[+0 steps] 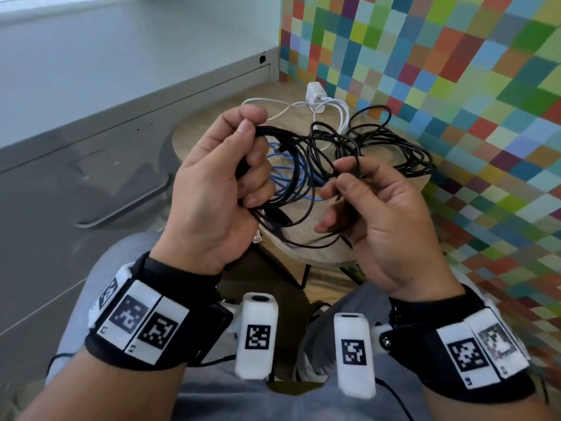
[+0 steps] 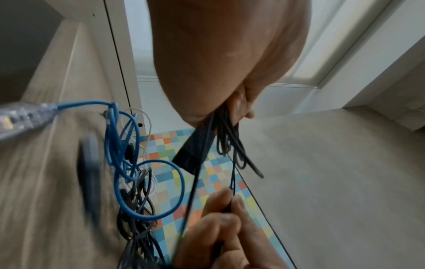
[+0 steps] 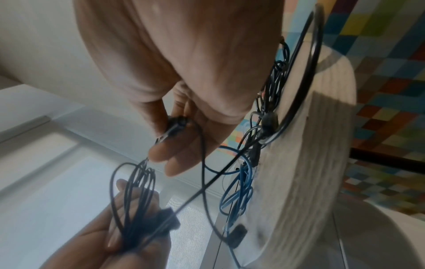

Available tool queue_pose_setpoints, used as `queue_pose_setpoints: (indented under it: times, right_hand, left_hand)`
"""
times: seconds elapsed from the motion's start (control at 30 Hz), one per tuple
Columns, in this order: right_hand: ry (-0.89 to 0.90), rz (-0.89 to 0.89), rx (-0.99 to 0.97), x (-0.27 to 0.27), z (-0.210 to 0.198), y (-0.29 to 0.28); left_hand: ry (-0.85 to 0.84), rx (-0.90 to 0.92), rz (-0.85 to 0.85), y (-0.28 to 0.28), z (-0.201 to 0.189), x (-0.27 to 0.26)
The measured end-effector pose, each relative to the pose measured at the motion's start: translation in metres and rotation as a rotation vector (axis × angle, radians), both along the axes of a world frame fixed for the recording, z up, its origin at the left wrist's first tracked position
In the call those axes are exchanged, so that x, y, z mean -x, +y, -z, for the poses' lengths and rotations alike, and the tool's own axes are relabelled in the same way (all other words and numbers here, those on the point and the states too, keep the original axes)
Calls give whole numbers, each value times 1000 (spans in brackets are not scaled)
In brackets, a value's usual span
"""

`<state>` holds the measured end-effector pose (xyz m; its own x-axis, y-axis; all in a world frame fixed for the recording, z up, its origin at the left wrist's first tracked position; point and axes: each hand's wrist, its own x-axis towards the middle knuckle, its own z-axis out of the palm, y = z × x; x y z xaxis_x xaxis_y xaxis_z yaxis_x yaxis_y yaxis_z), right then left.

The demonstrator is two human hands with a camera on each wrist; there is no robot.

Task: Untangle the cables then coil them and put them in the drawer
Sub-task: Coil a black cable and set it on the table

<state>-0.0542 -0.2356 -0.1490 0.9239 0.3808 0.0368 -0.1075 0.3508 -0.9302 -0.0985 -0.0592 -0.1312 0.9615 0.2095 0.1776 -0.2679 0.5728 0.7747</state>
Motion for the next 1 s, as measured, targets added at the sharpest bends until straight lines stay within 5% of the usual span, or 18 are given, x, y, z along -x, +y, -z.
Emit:
queue_pose_setpoints:
  times: [0.2, 0.43, 0.6, 1.0]
  right_hand:
    - [36, 54, 31, -6, 3, -3]
    - [66, -243, 7, 1, 3, -4]
    - [98, -204, 28, 6, 3, 3]
    - [110, -28, -97, 3, 5, 5]
  left_hand:
    - [12, 67, -1, 2, 6, -2]
    - [19, -101, 122, -2, 8, 2]
    - [101, -191, 244, -5, 8, 3]
    - [176, -154, 160, -19, 10, 0]
